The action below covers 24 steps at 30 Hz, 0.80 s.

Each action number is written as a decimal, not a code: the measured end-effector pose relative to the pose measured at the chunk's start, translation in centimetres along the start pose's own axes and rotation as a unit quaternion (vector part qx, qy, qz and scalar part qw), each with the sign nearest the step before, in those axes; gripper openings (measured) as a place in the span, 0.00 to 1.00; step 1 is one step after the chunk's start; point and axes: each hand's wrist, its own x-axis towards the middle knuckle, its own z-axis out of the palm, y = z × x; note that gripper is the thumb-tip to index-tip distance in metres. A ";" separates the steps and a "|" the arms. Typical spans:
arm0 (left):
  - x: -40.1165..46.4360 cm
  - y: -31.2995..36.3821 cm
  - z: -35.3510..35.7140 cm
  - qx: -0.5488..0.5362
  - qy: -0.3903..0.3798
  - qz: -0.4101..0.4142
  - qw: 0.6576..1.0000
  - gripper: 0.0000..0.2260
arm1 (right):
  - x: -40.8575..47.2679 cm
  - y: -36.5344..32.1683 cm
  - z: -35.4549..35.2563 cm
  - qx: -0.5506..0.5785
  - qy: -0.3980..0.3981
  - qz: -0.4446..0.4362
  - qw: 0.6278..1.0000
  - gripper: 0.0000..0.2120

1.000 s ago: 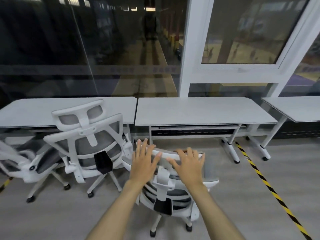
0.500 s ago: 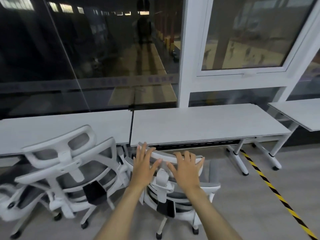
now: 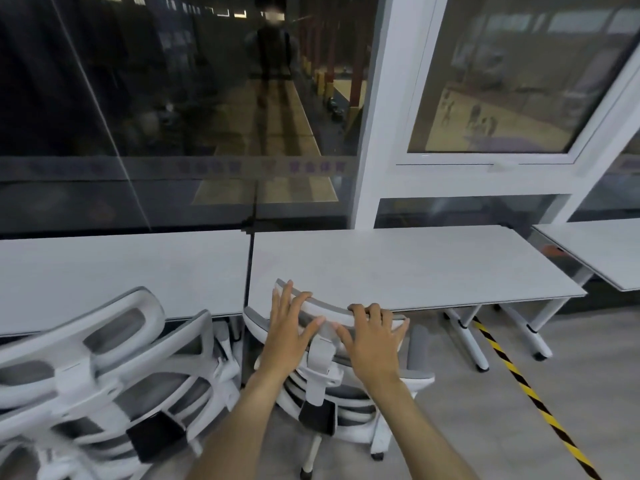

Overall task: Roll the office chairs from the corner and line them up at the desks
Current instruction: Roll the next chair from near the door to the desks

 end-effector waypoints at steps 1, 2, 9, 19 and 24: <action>0.4 -0.4 -0.1 -0.003 0.001 -0.002 1.000 0.23 | 0.4 -0.4 0.2 -0.003 0.001 -0.001 1.000 0.27; 0.8 -0.7 -0.4 -0.006 0.001 -0.003 1.000 0.23 | 0.7 -0.8 0.5 -0.008 0.003 -0.001 1.000 0.27; 1.2 -1.6 -1.3 -0.009 -0.005 0.005 1.000 0.28 | 0.6 -2.0 0.9 -0.036 0.003 0.005 0.999 0.26; -7.3 2.2 -4.1 0.140 -0.110 -0.068 0.982 0.30 | -3.7 0.9 -3.8 0.109 -0.109 -0.089 0.984 0.26; -16.4 4.6 -4.4 0.205 -0.019 -0.122 0.971 0.15 | -9.1 1.6 -8.0 0.119 -0.141 -0.159 0.970 0.14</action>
